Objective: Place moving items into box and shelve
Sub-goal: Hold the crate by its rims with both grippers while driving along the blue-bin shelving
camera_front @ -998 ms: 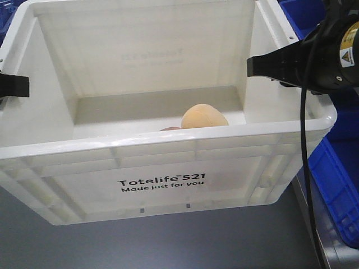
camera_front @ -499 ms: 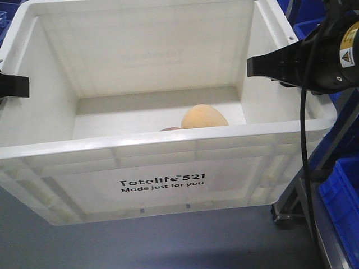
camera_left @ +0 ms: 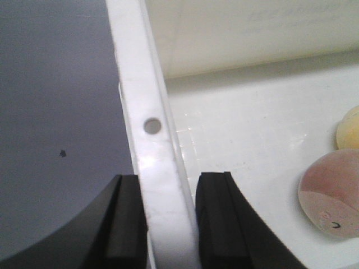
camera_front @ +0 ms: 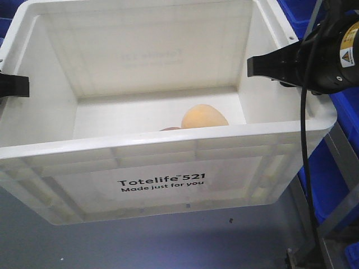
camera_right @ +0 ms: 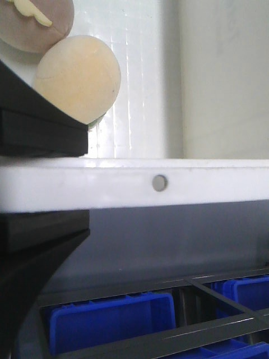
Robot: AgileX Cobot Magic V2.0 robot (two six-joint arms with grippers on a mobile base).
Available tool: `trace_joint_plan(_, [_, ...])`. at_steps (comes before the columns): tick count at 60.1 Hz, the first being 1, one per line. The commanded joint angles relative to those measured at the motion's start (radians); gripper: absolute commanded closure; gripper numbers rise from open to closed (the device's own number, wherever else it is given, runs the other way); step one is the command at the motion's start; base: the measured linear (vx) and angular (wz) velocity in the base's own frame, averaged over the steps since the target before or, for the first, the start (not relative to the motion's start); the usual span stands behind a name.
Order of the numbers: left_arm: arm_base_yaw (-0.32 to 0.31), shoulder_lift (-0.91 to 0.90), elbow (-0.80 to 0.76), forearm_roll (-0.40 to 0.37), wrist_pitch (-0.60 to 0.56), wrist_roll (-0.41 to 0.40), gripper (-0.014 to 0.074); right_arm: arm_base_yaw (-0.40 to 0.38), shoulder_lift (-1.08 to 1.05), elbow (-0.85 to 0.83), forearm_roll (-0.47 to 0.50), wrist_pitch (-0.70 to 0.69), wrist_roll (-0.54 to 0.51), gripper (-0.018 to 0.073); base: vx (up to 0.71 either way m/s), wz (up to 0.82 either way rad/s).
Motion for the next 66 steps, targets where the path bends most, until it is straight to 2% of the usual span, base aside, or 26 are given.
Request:
trace_joint_plan(1, [-0.006, -0.030, -0.041, -0.005, -0.134, 0.028, 0.0492, -0.003, -0.035, -0.041, -0.121, -0.113, -0.004, 0.0489, 0.41, 0.00])
trace_joint_plan(66, [-0.006, -0.031, -0.041, -0.005, -0.134, 0.028, 0.0492, -0.003, -0.035, -0.041, -0.121, -0.113, -0.004, 0.0489, 0.38, 0.04])
